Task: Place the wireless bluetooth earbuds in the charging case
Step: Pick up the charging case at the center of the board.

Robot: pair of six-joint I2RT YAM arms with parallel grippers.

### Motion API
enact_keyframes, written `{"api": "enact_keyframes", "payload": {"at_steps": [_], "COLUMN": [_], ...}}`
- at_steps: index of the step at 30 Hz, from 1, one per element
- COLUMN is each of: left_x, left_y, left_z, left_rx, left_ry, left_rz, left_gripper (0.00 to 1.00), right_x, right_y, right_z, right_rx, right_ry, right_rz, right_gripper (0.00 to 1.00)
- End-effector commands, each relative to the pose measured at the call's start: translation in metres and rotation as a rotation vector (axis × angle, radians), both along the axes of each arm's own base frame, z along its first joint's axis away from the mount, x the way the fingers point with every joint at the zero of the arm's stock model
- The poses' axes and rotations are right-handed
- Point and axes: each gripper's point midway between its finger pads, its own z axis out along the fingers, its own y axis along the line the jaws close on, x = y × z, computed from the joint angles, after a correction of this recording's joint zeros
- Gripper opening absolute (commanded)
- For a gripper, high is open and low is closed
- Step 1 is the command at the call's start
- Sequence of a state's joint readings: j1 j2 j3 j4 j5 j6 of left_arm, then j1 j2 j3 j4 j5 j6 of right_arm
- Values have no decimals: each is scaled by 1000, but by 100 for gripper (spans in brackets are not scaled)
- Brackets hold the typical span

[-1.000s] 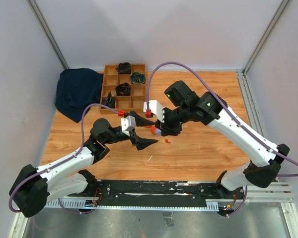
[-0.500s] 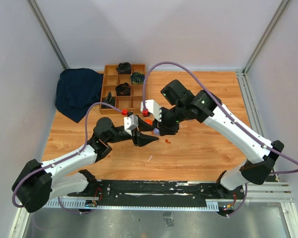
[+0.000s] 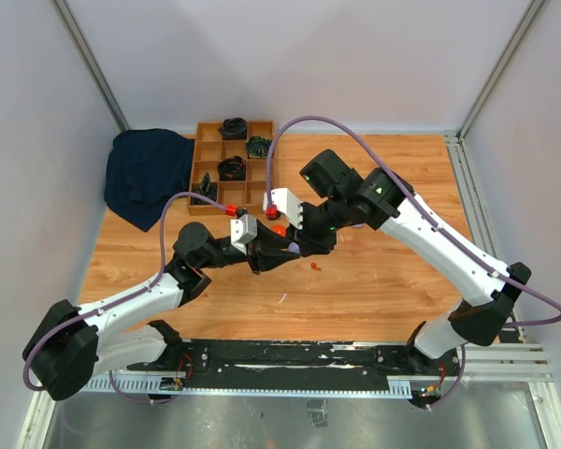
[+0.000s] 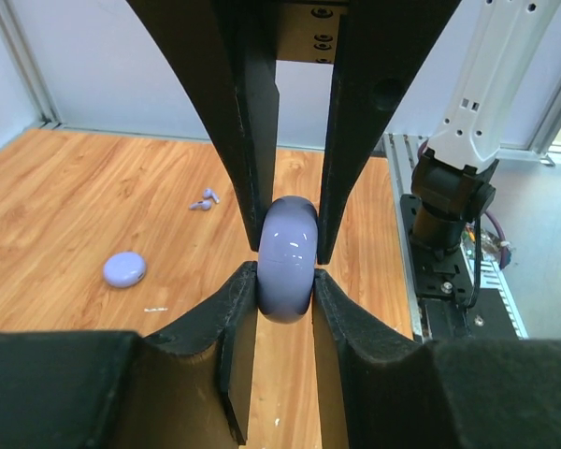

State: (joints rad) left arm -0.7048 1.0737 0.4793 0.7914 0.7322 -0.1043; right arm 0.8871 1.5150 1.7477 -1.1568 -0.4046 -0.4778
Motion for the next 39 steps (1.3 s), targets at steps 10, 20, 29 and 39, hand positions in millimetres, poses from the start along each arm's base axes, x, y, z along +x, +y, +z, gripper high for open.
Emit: {"api": "enact_keyframes", "payload": {"at_steps": [10,20,29,39], "left_x": [-2,-4,-18,-27], "left_y": [0,20,28,28], "left_z": [11,22,34,41], "left_rx": [-45,-187,-267,-292], "left_ry": [-26,-53,-69,-65], "left_rz": [13,104,73,26], "left_gripper": [0,0,0,0], "right_x": [1,-7,-14,-16], "right_y": [0,-5,-1,10], "right_z": [11,24,45,56], "right_rx": [19,149,526,733], "right_ry": [-3,-109,-151,-134], "right_rz": [-2,42,110,127], "right_gripper": [23,49,52,50]}}
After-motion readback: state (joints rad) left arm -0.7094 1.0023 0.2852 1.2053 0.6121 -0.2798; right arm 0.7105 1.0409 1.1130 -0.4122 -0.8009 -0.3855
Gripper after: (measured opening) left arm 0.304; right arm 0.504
